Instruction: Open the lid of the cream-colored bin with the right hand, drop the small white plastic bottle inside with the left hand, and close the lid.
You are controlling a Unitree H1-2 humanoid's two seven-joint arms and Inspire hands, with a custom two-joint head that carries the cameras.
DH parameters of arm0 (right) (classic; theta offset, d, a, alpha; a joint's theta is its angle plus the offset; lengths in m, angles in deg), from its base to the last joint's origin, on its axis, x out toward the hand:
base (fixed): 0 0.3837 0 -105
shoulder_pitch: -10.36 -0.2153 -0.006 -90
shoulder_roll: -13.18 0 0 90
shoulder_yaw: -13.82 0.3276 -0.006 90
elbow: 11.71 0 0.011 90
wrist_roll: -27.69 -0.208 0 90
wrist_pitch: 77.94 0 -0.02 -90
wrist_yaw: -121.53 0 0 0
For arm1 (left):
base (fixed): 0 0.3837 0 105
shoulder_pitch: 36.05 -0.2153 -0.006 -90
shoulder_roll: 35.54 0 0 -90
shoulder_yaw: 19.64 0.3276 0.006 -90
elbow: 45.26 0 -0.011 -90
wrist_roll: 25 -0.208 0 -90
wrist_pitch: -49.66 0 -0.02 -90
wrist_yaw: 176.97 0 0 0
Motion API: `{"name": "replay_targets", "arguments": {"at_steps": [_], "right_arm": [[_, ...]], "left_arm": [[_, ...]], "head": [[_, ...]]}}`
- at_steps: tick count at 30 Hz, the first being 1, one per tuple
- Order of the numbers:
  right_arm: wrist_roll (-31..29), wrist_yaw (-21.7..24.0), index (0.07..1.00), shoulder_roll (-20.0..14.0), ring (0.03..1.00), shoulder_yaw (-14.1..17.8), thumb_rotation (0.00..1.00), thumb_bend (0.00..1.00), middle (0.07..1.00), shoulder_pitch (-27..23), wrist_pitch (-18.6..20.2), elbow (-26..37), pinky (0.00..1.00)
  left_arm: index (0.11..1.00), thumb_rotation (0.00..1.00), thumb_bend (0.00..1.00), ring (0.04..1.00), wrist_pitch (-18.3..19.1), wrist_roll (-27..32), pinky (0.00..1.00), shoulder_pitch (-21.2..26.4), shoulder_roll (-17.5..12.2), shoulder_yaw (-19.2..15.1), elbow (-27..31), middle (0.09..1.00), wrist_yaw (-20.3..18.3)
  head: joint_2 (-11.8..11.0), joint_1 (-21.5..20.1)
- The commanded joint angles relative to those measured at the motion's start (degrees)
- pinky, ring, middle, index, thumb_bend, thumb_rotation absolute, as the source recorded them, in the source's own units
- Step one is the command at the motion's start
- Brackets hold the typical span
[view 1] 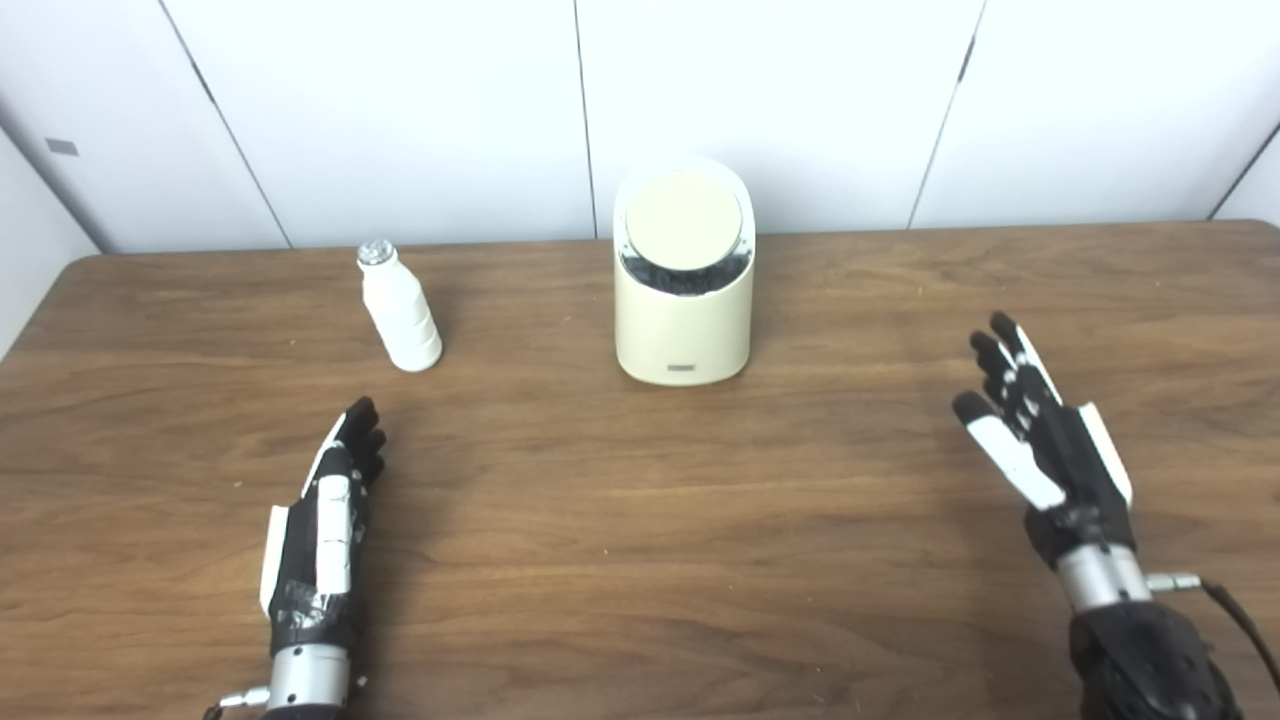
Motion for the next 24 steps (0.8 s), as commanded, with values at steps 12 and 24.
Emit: {"name": "replay_targets", "arguments": {"at_steps": [12, 24], "right_arm": [[6.5, 2.7, 0.954, -1.3, 0.953, -6.2, 0.51, 0.86, 0.953, -17.0, 7.5, 1.9, 0.95], [15.2, 3.4, 0.956, -0.6, 0.956, -13.2, 0.44, 0.86, 0.953, -31.1, 8.9, -7.3, 0.90]], "left_arm": [[0.943, 0.96, 0.58, 0.954, -2.2, -0.4, 0.99, -0.4, 1.0, 1.0, 0.3, 0.952, 0.3], [0.934, 0.98, 0.59, 0.951, -2.5, -0.9, 0.98, -1.1, 1.1, 1.6, 0.5, 0.946, 0.3]], "head": [[-0.5, -0.3], [-1.1, -0.4]]}}
